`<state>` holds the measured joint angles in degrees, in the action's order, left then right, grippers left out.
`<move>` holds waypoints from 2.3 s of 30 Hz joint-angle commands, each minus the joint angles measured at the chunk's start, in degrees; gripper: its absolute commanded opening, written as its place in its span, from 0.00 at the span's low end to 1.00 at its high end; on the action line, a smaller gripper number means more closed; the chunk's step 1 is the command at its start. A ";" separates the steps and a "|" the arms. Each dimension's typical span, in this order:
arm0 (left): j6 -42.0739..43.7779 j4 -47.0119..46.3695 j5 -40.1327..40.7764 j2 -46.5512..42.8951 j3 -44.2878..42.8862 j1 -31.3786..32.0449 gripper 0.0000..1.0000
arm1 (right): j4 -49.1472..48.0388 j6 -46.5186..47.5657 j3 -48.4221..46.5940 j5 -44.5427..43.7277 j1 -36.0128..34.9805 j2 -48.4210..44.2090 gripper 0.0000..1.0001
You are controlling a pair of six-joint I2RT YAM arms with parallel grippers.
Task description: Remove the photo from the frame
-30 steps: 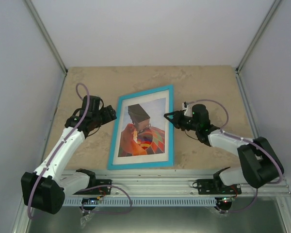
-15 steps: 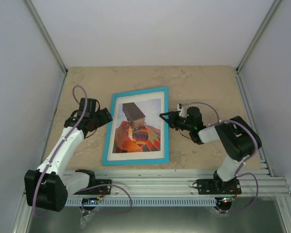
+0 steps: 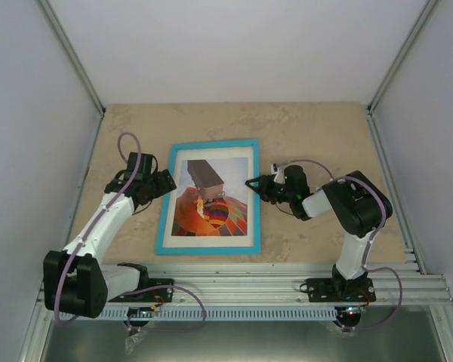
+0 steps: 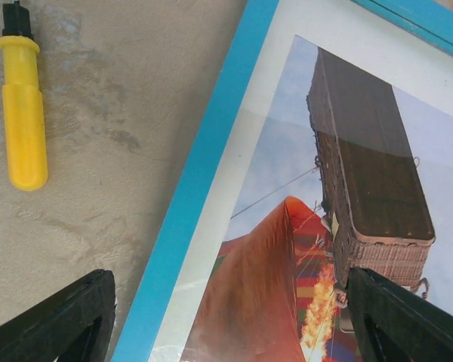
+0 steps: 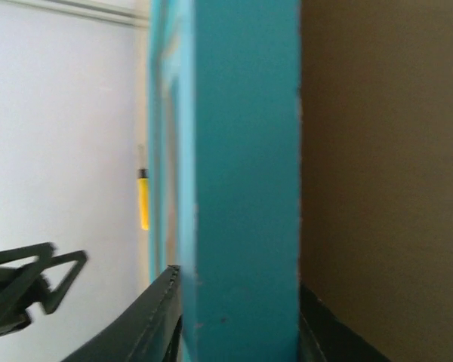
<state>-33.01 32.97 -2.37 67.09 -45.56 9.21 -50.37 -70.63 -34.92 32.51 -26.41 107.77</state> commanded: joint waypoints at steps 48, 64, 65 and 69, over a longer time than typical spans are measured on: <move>10.46 2.60 6.57 31.96 -13.20 0.28 0.72 | 67.05 29.45 -24.32 -47.39 -16.51 -3.19 0.37; 9.60 4.44 12.45 31.86 -15.16 0.28 0.24 | 66.34 28.98 -30.99 -47.68 -20.08 0.37 0.14; 9.42 4.58 12.66 31.57 -15.19 0.28 0.23 | 66.53 29.19 -31.26 -47.78 -20.16 0.34 0.13; 9.04 5.48 13.88 29.86 -15.68 0.28 0.18 | 67.34 30.10 -31.70 -48.10 -20.19 -0.75 0.12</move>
<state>-20.80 38.22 9.19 99.20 -59.33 9.45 17.30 -41.60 -64.73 -16.69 -45.19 108.14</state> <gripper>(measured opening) 0.255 0.234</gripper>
